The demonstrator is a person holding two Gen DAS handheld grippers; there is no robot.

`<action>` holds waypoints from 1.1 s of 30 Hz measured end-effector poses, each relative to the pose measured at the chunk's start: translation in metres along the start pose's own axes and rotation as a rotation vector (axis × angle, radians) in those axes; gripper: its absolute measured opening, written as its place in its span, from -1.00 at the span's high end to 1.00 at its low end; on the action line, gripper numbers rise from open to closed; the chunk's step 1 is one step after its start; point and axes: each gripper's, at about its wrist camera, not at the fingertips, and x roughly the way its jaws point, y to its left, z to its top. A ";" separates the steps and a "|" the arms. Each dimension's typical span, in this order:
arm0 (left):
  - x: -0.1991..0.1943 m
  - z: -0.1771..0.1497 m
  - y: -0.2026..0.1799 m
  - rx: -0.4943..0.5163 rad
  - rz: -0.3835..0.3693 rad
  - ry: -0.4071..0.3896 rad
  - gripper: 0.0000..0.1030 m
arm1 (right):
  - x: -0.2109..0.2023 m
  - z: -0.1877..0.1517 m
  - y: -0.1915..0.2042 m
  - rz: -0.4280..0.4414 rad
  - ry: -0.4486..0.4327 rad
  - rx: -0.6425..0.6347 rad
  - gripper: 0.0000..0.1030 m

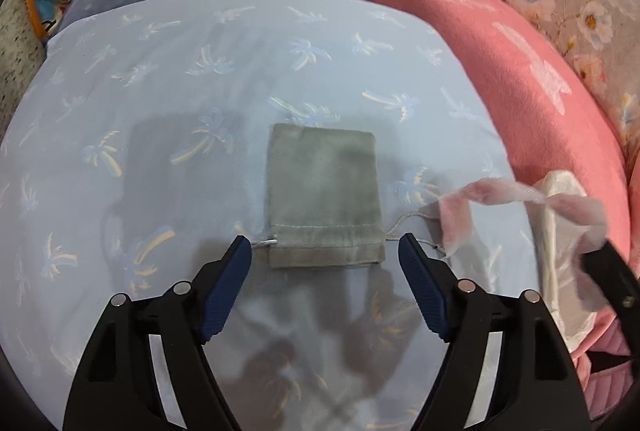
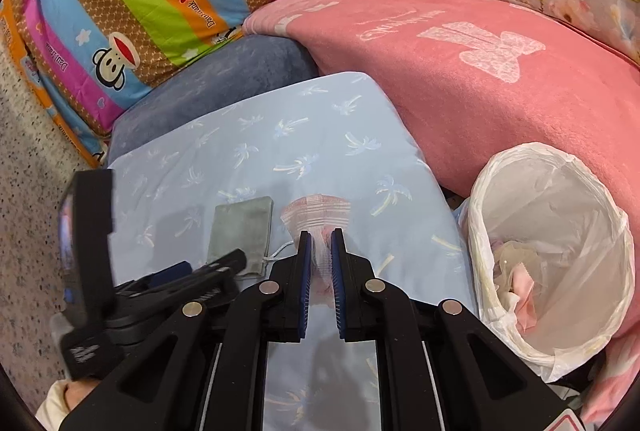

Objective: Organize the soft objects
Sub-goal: 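Lift the grey pouch and socks and carry them over the wastebasket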

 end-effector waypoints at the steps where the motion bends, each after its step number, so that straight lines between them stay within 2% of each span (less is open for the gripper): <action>1: 0.004 0.000 -0.002 0.009 0.003 0.003 -0.41 | 0.000 0.000 -0.001 0.001 -0.001 0.002 0.81; 3: 0.008 -0.001 -0.005 0.023 0.019 0.005 -0.40 | -0.002 0.000 -0.004 0.001 -0.003 0.006 0.81; 6: 0.013 -0.003 -0.007 0.028 0.046 0.012 -0.22 | -0.004 0.000 -0.008 0.001 -0.004 0.015 0.81; 9: 0.011 -0.004 -0.009 0.043 0.037 0.011 0.19 | -0.007 0.000 -0.012 0.006 -0.009 0.026 0.81; 11: 0.010 -0.004 -0.009 0.043 0.004 0.027 0.62 | -0.010 -0.001 -0.013 0.009 -0.014 0.031 0.81; 13: 0.010 -0.006 -0.012 0.040 -0.019 0.043 0.76 | -0.015 -0.002 -0.015 0.012 -0.022 0.037 0.81; 17: -0.002 -0.012 -0.019 0.038 -0.060 0.044 0.80 | -0.025 -0.001 -0.018 0.017 -0.042 0.043 0.81; 22: -0.027 -0.015 -0.038 0.079 -0.082 0.008 0.80 | -0.046 0.003 -0.029 0.015 -0.087 0.063 0.81; 33: -0.070 -0.020 -0.107 0.236 -0.162 -0.071 0.80 | -0.092 0.012 -0.082 -0.028 -0.188 0.149 0.81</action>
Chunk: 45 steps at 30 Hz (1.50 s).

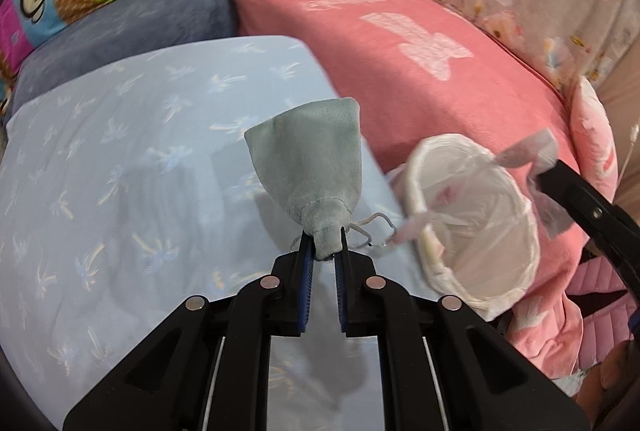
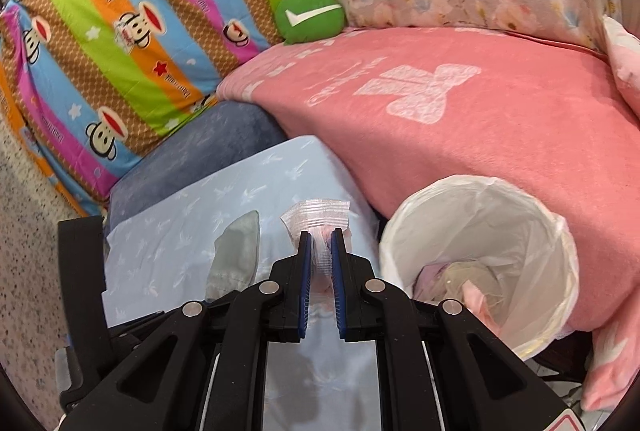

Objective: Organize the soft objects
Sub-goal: 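Lift the grey pouch and socks and carry them over the wastebasket, then open the left tool to drop the pouch while the right tool releases the socks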

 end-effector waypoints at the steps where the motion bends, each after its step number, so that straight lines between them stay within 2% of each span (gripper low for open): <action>1: 0.000 0.001 -0.005 0.013 -0.007 -0.003 0.80 | -0.004 0.002 -0.007 -0.006 -0.010 0.011 0.81; 9: 0.005 0.006 -0.061 0.143 -0.083 -0.009 0.80 | -0.028 0.007 -0.059 -0.063 -0.059 0.089 0.81; 21: 0.025 0.000 -0.115 0.247 -0.160 0.033 0.76 | -0.036 0.000 -0.115 -0.127 -0.067 0.174 0.81; 24: 0.028 0.000 -0.125 0.267 -0.180 0.052 0.57 | -0.035 0.000 -0.123 -0.136 -0.065 0.185 0.81; 26: 0.028 0.000 -0.127 0.268 -0.163 0.046 0.13 | -0.035 0.000 -0.126 -0.139 -0.065 0.190 0.81; 28: 0.026 -0.001 -0.127 0.270 -0.142 0.017 0.02 | -0.034 0.000 -0.128 -0.140 -0.063 0.191 0.81; 36: 0.023 0.000 -0.121 0.281 -0.049 -0.027 0.02 | -0.027 0.000 -0.121 -0.132 -0.055 0.178 0.80; 39: 0.022 0.000 -0.117 0.275 -0.015 -0.037 0.01 | -0.025 0.001 -0.116 -0.126 -0.052 0.168 0.74; 45: 0.018 0.002 -0.104 0.236 0.035 -0.062 -0.14 | -0.023 0.002 -0.107 -0.122 -0.044 0.140 0.68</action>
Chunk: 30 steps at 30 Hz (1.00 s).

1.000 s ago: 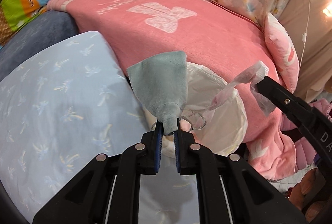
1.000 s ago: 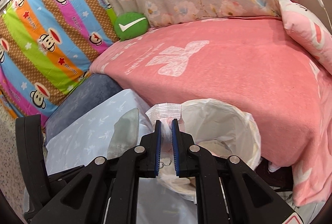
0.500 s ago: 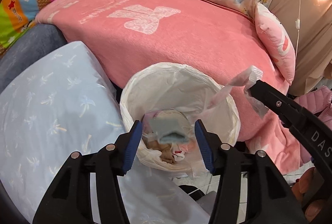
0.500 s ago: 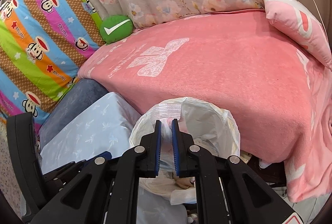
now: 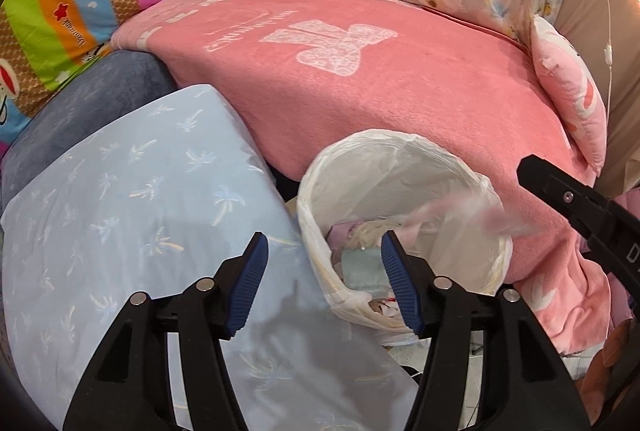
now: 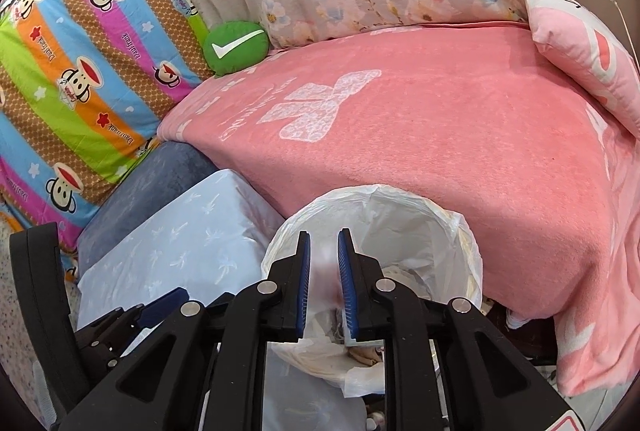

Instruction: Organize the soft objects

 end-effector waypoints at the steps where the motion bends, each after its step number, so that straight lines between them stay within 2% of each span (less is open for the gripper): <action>1: 0.000 0.000 0.002 -0.005 0.008 -0.003 -0.19 | 0.000 0.000 0.002 -0.002 0.001 -0.006 0.67; 4: -0.003 -0.001 0.007 -0.017 0.032 -0.012 -0.24 | 0.000 -0.001 0.005 -0.001 0.011 -0.021 0.48; 11: -0.010 -0.008 0.017 -0.033 0.071 -0.027 -0.30 | -0.003 -0.007 0.014 -0.054 0.039 -0.097 0.46; 15: -0.015 -0.013 0.023 -0.045 0.091 -0.027 -0.31 | -0.008 -0.016 0.016 -0.077 0.051 -0.134 0.24; 22: -0.021 -0.023 0.031 -0.059 0.121 -0.026 -0.31 | -0.010 -0.038 0.022 -0.143 0.083 -0.206 0.18; 27: -0.022 -0.031 0.034 -0.063 0.134 -0.016 -0.32 | -0.010 -0.050 0.023 -0.142 0.102 -0.224 0.12; 30: -0.022 -0.035 0.036 -0.069 0.144 -0.008 -0.45 | -0.008 -0.054 0.020 -0.138 0.115 -0.221 0.12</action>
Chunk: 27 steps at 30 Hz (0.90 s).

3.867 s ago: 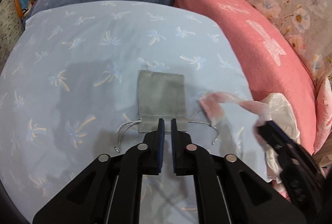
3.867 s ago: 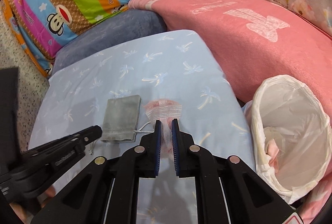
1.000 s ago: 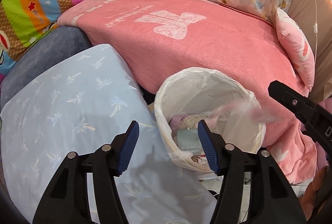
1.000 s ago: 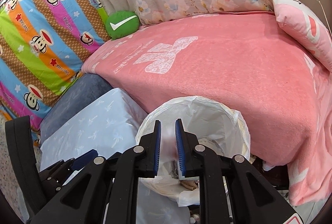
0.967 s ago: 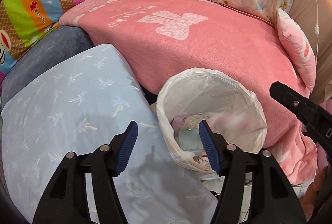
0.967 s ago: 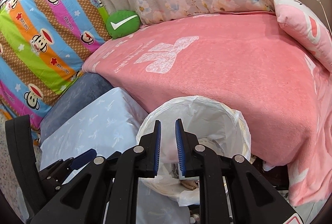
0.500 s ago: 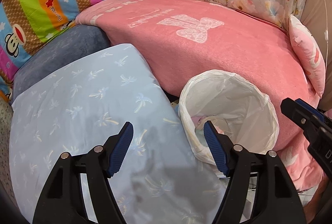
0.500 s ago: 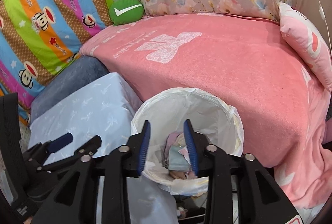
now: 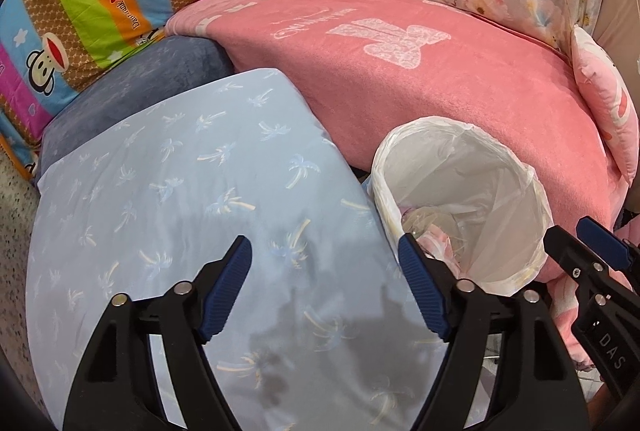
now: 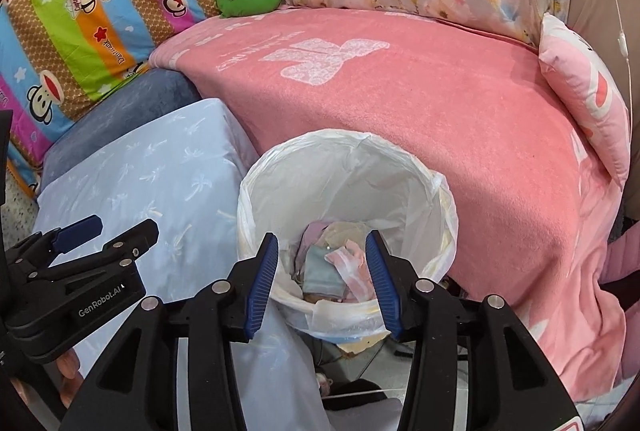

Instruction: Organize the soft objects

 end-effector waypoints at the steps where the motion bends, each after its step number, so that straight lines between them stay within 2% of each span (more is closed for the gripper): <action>1: 0.000 -0.002 0.001 -0.001 0.007 0.000 -0.48 | 0.001 -0.001 0.001 -0.002 0.004 -0.001 0.09; 10: 0.000 -0.011 0.000 0.004 0.026 0.011 -0.66 | 0.002 -0.011 0.006 -0.044 0.011 -0.031 -0.13; 14: -0.001 -0.014 -0.003 0.015 0.034 0.003 -0.74 | 0.003 -0.014 0.003 -0.050 0.019 -0.026 -0.17; 18: 0.000 -0.017 -0.005 0.019 0.039 0.009 -0.78 | 0.004 -0.017 0.001 -0.060 0.026 -0.024 -0.18; 27: 0.001 -0.023 -0.007 0.016 0.061 0.009 -0.81 | 0.004 -0.024 -0.004 -0.082 0.019 -0.018 -0.36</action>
